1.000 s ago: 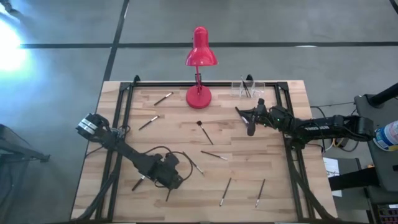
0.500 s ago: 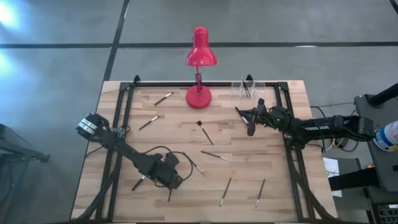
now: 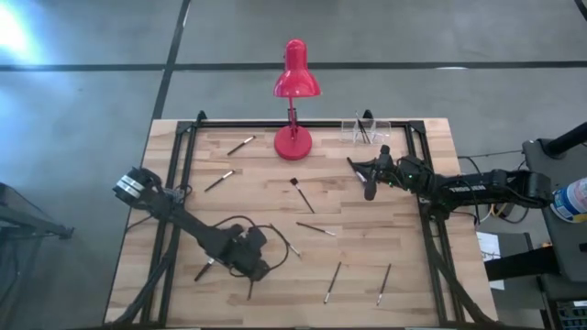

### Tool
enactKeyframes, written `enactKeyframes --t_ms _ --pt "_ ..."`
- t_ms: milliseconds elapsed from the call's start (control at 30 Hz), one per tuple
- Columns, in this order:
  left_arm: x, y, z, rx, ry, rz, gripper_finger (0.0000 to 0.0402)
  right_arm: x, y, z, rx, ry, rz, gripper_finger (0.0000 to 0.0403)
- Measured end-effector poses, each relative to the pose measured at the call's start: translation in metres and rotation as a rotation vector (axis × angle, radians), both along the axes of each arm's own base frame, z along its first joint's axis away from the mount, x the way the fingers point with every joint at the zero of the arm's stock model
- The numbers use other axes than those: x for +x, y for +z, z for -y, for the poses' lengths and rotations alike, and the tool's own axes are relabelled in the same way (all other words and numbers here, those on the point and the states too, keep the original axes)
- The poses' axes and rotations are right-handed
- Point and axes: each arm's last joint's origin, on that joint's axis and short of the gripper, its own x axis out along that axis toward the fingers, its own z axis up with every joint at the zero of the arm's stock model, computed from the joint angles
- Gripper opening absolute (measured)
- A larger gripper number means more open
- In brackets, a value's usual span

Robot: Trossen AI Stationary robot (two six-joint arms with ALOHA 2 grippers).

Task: Sort items
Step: Put the black eyeshadow brush into the transparent organizer

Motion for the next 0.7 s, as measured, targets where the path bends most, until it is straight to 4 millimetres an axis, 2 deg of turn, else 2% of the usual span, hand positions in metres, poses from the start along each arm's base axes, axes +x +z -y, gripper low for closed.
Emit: enactKeyframes --t_ms 233,400,700 --pt "-0.002 0.018 -0.004 0.07 -0.022 0.078 0.0 0.0 0.0 0.0 -0.002 0.0 -0.002 0.0008" --pt "-0.002 0.019 -0.002 -0.01 -0.016 0.06 0.0003 0.0 0.0 0.0 -0.002 0.0 -0.002 0.0008" --pt "0.003 0.015 0.005 -0.144 0.063 0.032 0.0085 0.0 0.0 0.0 -0.002 -0.001 0.001 0.0008"
